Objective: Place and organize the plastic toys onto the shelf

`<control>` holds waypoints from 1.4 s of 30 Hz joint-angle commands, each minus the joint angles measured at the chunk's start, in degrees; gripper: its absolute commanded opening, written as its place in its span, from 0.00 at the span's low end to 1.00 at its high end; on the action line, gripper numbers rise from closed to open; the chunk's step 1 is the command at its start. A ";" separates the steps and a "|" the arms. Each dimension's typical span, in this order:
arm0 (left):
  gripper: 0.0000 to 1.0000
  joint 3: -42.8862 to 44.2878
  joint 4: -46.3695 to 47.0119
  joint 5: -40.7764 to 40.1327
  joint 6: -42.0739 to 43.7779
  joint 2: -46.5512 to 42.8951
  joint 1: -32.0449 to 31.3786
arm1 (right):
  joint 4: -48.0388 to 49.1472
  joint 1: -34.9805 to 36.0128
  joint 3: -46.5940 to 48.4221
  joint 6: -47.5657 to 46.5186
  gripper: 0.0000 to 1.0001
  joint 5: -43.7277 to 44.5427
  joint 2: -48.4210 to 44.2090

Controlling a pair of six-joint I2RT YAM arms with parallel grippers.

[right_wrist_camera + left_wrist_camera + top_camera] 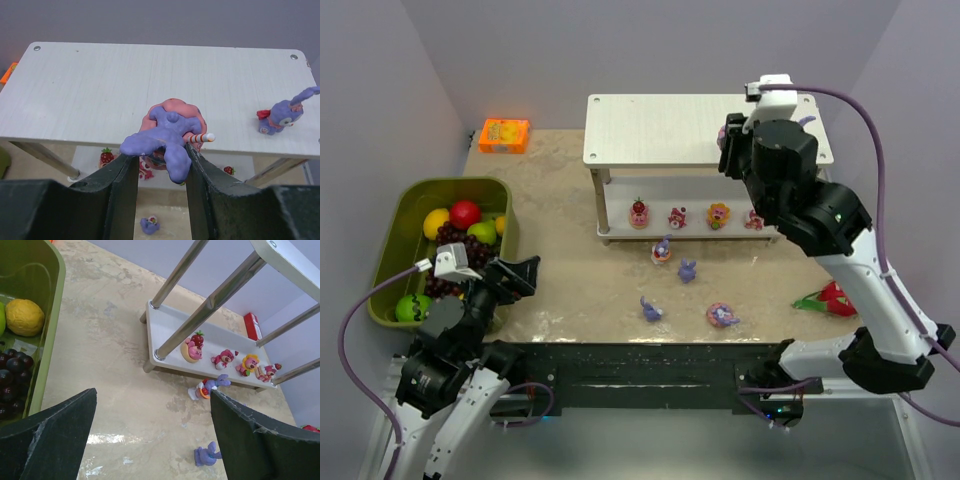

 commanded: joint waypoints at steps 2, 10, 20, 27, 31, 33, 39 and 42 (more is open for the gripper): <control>1.00 0.88 1.35 -0.15 -0.47 0.73 0.35 | -1.61 -6.67 4.74 -5.40 0.00 -9.82 3.93; 0.99 0.88 1.43 -0.24 -0.38 0.73 0.35 | -1.34 -15.12 4.22 -6.64 0.00 -18.17 5.87; 1.00 0.88 1.43 -0.15 -0.38 1.00 0.35 | -0.90 -25.31 1.58 -7.51 0.00 -28.80 5.60; 1.00 0.88 1.52 -0.06 -0.38 1.17 0.35 | -0.55 -29.36 0.97 -7.69 0.01 -32.85 4.82; 1.00 0.88 1.35 -0.06 -0.38 1.09 0.35 | -0.90 -31.20 1.41 -7.34 0.02 -36.63 4.72; 1.00 0.97 1.35 -0.15 -0.47 1.00 0.35 | -1.52 -32.08 1.76 -6.47 0.02 -38.03 4.99; 1.00 0.88 1.35 -0.24 -0.47 1.00 0.35 | -3.71 -33.32 2.81 -4.09 0.02 -41.38 5.78; 0.99 0.88 1.17 -0.15 -0.55 0.82 0.35 | -5.38 -33.67 3.78 -3.04 0.02 -41.03 6.66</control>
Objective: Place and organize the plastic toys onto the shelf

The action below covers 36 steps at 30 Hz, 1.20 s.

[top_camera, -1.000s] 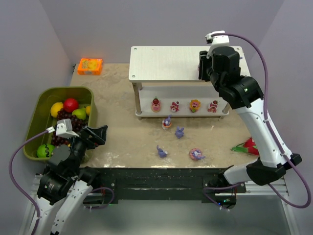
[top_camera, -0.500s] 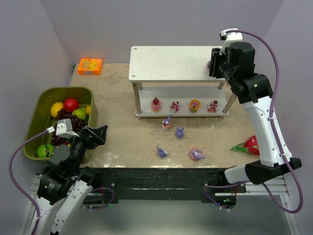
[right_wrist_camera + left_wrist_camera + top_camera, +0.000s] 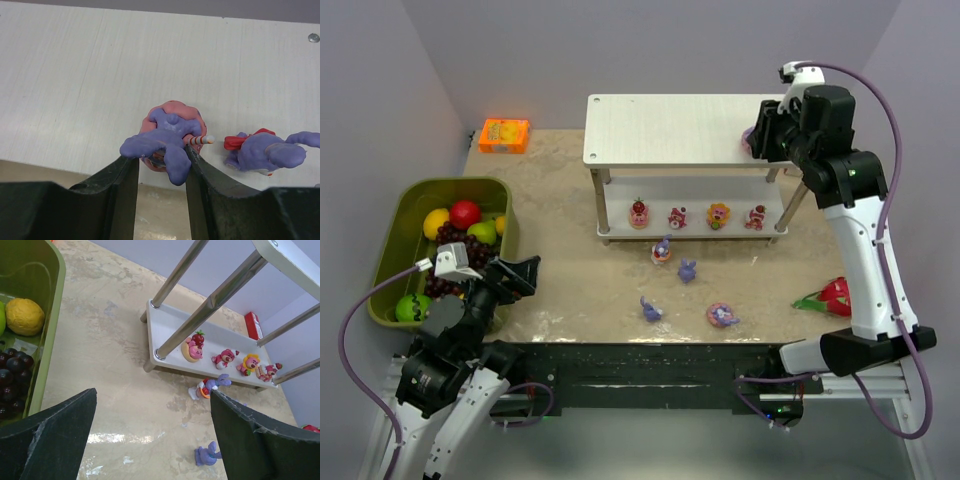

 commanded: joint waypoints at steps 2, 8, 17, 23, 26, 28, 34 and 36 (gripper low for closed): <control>1.00 0.88 1.17 -0.15 -0.55 0.23 0.35 | -2.53 -0.75 3.63 2.15 0.03 -1.95 0.13; 1.00 0.88 1.17 -0.15 -0.56 0.23 0.35 | -4.90 -1.37 5.91 3.29 0.07 -0.89 1.44; 0.99 0.88 1.26 -0.15 -0.56 0.14 0.35 | -7.19 -1.89 8.46 3.64 0.35 0.43 3.55; 1.00 0.88 1.26 -0.15 -0.64 0.14 0.35 | -7.10 -1.98 9.08 3.56 0.43 0.87 4.26; 0.99 0.88 1.17 -0.24 -0.64 0.06 0.35 | -7.10 -2.07 9.34 3.64 0.48 1.31 4.26; 0.99 0.88 1.26 -0.24 -0.73 0.14 0.35 | -7.10 -2.07 9.69 3.47 0.51 1.74 4.17; 1.00 0.88 1.17 -0.24 -0.64 0.41 0.35 | -6.75 -2.16 10.31 3.20 0.59 1.40 3.03; 0.99 0.88 1.17 -0.24 -0.64 0.41 0.35 | -6.49 -2.16 10.31 3.20 0.61 1.22 2.77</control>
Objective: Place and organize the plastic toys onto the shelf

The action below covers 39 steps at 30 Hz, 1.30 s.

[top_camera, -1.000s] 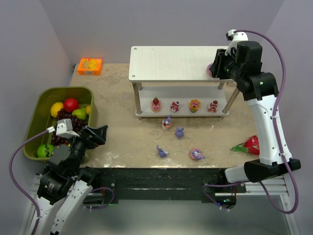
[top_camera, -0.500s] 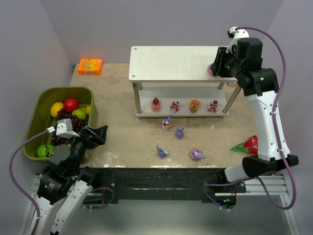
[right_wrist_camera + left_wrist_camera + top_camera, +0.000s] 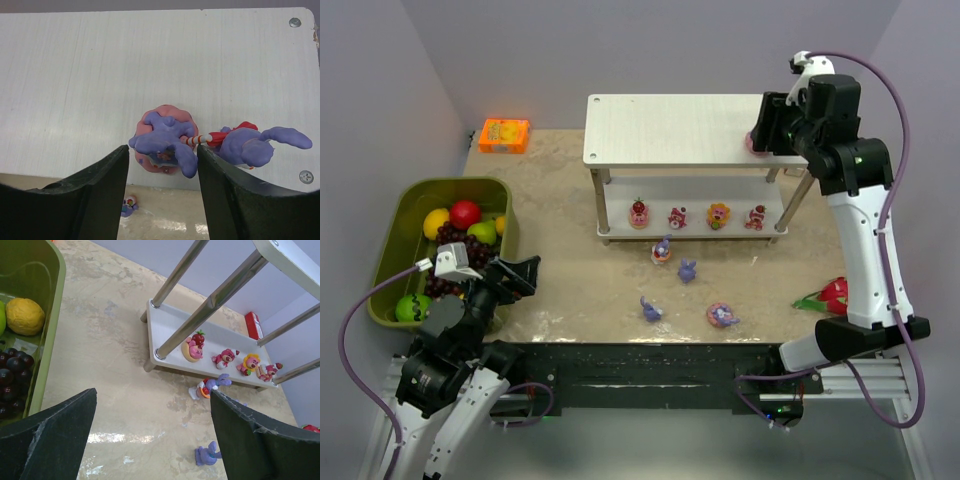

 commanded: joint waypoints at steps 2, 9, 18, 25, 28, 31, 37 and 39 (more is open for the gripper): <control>1.00 0.88 1.35 -0.24 -0.62 0.23 0.35 | 0.93 -0.21 2.47 -0.32 0.63 -0.57 -1.78; 0.99 0.88 1.43 -0.24 -0.62 0.49 0.35 | 1.36 -0.30 2.29 0.21 0.67 -1.37 -4.42; 0.99 0.79 1.61 -0.15 -0.62 0.41 0.35 | 11.63 -0.30 -11.67 1.79 0.69 -9.09 -20.47; 0.99 0.79 1.52 0.02 -0.53 0.41 0.35 | 13.76 -0.13 -29.05 2.59 0.67 -21.58 -29.01; 0.99 0.70 1.61 -0.06 -0.62 0.32 0.26 | 15.07 -0.13 -37.05 3.37 0.66 -24.91 -32.71; 1.00 0.61 1.96 -0.15 -0.53 0.67 0.35 | 17.53 0.49 -45.30 6.09 0.64 -28.87 -35.35; 0.99 0.79 1.70 -0.59 -0.71 2.08 0.35 | 22.63 7.94 -58.07 11.63 0.63 -25.74 -38.79; 1.00 0.88 1.52 -0.86 -0.88 2.60 0.35 | 24.82 15.03 -60.37 14.09 0.63 -22.22 -38.35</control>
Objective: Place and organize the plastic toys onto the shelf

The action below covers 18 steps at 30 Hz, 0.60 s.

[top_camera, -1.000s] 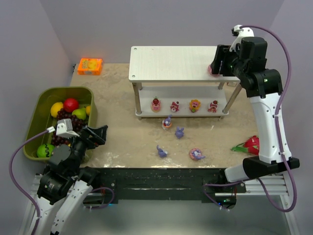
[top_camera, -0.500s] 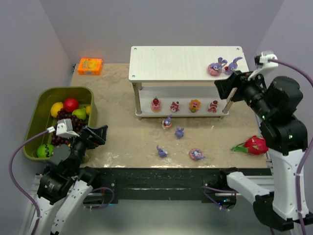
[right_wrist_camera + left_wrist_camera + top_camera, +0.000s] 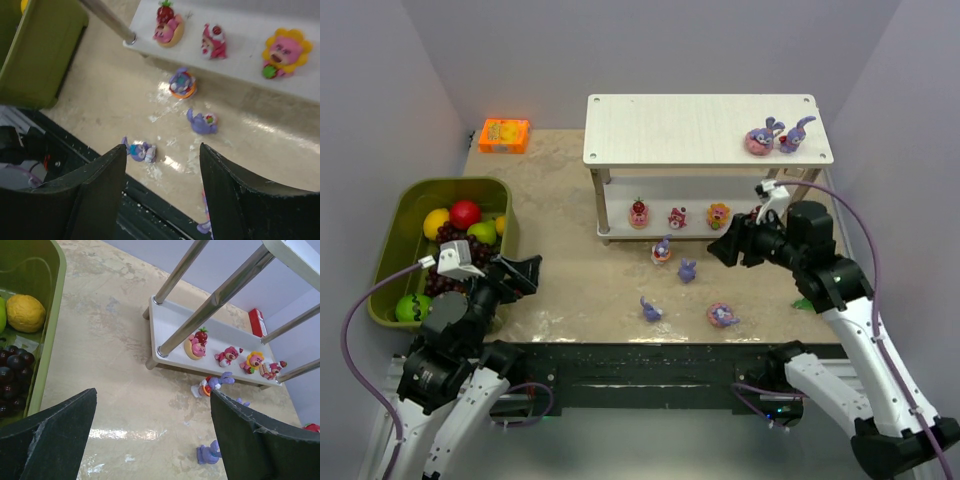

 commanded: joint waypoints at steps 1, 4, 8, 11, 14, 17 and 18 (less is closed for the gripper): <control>0.99 0.88 1.50 -0.92 -0.80 1.71 0.35 | 7.65 11.48 -4.46 5.81 0.63 6.57 -0.76; 1.00 0.97 1.24 -1.27 -0.97 2.15 0.35 | 10.64 18.35 -7.36 9.76 0.63 10.20 1.97; 1.00 0.97 1.06 -1.36 -1.15 2.59 0.35 | 13.45 23.45 -9.31 12.06 0.63 16.00 3.73; 0.99 0.97 1.06 -1.36 -1.06 2.94 0.35 | 14.60 26.35 -9.92 12.06 0.64 16.89 4.96; 0.99 1.05 0.89 -1.36 -1.15 3.38 0.35 | 14.51 30.30 -10.36 11.97 0.64 19.35 6.63; 0.99 1.14 0.80 -1.45 -1.24 3.29 0.35 | 14.77 34.09 -10.98 12.85 0.65 21.81 8.29; 1.00 1.06 0.80 -1.54 -1.24 3.12 0.35 | 15.47 35.40 -11.33 13.20 0.65 21.99 8.74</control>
